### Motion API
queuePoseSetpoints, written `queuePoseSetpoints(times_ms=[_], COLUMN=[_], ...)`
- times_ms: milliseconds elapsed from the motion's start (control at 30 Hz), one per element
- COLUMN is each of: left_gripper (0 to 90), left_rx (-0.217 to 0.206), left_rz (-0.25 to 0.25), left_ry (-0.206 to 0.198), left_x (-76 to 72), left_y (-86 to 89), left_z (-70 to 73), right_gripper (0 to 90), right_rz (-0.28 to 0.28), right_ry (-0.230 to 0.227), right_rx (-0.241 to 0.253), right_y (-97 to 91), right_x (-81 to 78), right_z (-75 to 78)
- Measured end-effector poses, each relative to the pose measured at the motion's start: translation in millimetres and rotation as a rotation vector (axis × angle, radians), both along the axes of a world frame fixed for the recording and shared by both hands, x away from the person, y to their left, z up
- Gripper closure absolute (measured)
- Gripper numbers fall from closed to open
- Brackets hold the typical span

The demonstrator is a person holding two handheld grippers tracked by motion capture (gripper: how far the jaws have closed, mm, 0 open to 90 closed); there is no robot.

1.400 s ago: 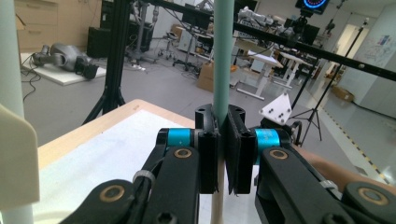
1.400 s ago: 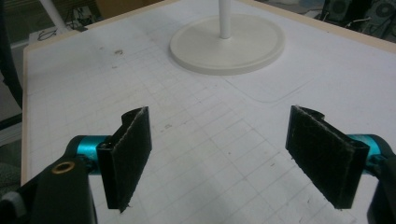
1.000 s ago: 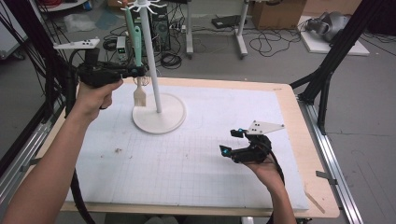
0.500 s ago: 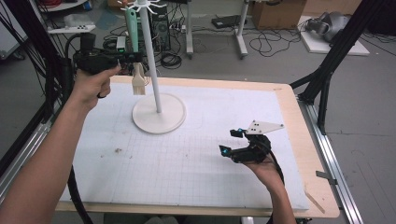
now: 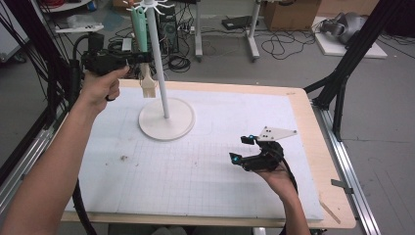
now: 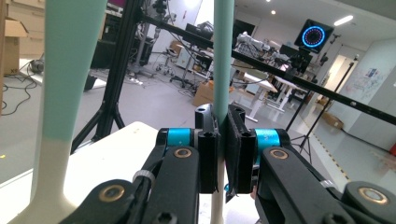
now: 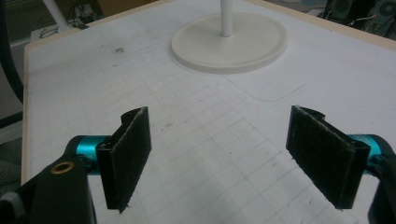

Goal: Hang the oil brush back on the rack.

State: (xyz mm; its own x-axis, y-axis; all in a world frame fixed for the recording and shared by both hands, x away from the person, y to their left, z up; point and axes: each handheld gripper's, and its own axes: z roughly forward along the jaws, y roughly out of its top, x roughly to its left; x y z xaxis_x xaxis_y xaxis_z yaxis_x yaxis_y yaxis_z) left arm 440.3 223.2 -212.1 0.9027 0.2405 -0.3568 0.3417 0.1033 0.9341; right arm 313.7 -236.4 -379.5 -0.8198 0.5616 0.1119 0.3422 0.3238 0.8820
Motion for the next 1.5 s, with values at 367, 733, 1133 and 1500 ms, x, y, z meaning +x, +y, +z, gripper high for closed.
queuePoseSetpoints(times_ms=[367,733,1133,1500], left_gripper=[83.8,80.8,77.7,74.2], left_rx=[0.006,0.082,0.13,0.175], left_rz=[0.018,0.077,0.129,0.179], left_ry=[0.026,0.004,-0.018,-0.06], left_x=[4.6,0.6,-4.2,-13.4], left_y=[-0.7,-1.6,2.8,4.5], left_z=[-3.3,-3.4,-3.5,2.2], right_gripper=[21.0,21.0,21.0,21.0], right_rz=[0.003,0.01,0.012,0.015], right_ry=[-0.005,-0.009,-0.011,-0.014], right_rx=[0.002,0.003,0.001,0.005], right_y=[0.2,0.9,0.7,1.1], right_x=[0.2,0.3,-0.1,-0.7], right_z=[-0.1,-0.1,1.0,3.1])
